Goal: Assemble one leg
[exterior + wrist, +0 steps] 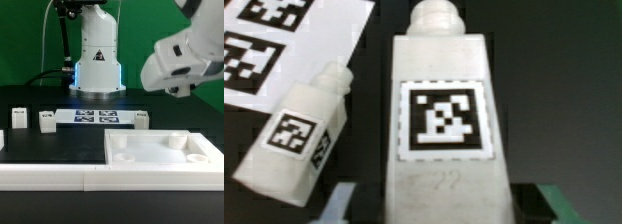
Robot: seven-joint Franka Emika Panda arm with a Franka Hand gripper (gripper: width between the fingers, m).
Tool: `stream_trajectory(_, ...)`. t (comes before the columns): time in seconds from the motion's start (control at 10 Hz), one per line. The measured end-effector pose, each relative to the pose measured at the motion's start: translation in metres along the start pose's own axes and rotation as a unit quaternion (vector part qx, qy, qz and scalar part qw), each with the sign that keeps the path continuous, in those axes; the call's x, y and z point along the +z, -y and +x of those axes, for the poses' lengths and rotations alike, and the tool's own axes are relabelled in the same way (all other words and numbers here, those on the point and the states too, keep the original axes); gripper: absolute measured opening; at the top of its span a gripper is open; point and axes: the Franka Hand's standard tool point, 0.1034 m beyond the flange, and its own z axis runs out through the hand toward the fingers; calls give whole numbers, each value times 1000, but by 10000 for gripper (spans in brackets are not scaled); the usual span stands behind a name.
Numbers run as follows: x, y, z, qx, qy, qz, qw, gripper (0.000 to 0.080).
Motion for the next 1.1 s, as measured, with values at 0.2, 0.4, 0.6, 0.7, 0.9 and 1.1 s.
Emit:
stream_trajectory(0.2,4,0,3,0,-3,0,1000,292)
stream_trajectory(0.4,-3,-3,11,4,-104,-10,995,292)
stream_trajectory(0.6,-15,-19,29,-23,-187,-18,982,292)
stream_trajectory(0.7,-29,-29,32,-25,-222,-21,975,292)
stream_trajectory(0.9,-47,-34,31,-26,-281,-30,959,292)
stream_trajectory(1.1,-67,-36,30,-27,-325,-38,944,292)
